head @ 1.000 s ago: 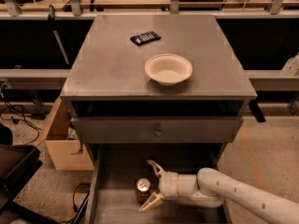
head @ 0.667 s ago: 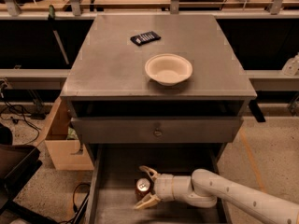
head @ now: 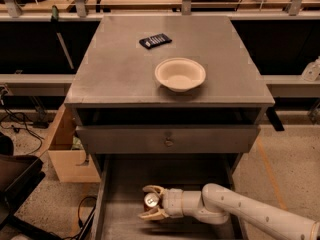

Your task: Pick coke can from middle drawer and place on counter

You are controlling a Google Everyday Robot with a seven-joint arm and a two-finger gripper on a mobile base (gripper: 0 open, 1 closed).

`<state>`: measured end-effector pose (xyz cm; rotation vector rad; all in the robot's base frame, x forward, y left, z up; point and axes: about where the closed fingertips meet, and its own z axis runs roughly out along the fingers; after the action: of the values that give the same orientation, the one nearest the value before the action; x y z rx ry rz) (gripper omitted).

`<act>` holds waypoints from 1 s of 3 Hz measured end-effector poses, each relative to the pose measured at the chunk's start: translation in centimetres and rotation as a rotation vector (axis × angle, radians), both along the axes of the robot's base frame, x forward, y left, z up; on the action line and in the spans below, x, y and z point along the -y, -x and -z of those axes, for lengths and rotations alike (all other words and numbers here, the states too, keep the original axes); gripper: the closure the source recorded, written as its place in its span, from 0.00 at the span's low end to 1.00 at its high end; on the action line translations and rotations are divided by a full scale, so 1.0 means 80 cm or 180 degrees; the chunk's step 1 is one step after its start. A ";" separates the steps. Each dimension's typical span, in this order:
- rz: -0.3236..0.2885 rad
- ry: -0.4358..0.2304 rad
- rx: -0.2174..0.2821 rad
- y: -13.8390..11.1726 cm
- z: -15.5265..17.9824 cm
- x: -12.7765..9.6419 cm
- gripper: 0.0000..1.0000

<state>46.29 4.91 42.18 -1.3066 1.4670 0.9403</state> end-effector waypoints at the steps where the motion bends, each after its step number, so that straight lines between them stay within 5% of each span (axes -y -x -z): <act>1: -0.0009 -0.0004 -0.0001 0.001 0.000 -0.002 0.87; 2: -0.0017 -0.0009 -0.0003 0.002 0.000 -0.004 1.00; 3: -0.0169 0.0017 0.0139 0.018 -0.049 -0.007 1.00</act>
Offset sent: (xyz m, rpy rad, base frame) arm -0.0005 0.0013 0.0002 0.0011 0.0003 0.0023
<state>44.87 5.47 46.12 -1.3676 1.4083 0.9370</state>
